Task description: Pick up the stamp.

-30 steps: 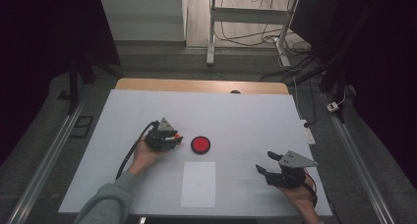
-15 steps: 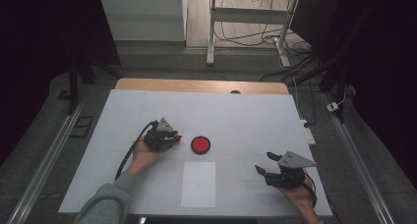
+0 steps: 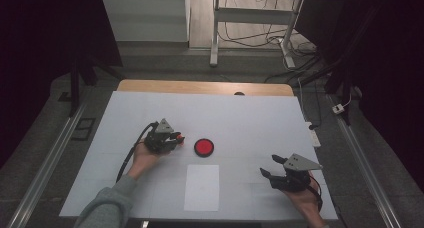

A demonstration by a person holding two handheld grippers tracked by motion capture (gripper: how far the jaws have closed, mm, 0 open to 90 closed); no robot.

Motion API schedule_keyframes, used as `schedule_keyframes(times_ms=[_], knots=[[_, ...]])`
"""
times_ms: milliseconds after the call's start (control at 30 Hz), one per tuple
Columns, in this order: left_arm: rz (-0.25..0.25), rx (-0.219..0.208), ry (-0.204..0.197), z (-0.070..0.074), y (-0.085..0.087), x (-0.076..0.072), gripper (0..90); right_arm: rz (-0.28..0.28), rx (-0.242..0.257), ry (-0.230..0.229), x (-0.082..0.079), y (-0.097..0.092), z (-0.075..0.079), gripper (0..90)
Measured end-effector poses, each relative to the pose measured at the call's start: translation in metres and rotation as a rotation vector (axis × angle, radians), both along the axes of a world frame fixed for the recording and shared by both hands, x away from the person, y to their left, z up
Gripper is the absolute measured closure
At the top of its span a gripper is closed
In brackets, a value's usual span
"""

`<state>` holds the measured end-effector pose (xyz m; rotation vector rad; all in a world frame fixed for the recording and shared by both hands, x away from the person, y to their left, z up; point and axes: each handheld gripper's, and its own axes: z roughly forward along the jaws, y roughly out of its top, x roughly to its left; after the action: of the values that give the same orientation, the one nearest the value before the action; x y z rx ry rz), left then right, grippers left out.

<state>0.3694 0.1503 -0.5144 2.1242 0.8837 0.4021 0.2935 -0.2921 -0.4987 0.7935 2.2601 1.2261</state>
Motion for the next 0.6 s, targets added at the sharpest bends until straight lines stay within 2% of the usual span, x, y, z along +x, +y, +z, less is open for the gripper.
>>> schedule_keyframes(times_ms=[367,600], knots=[[-0.019,-0.058,-0.020,0.015,0.004,-0.009,72.4,-0.003,0.002,0.000,0.000,0.000,0.000,32.9],[-0.034,-0.112,-0.004,0.021,0.009,-0.013,72.4,-0.002,-0.003,0.001,0.001,0.001,-0.001,32.9]])
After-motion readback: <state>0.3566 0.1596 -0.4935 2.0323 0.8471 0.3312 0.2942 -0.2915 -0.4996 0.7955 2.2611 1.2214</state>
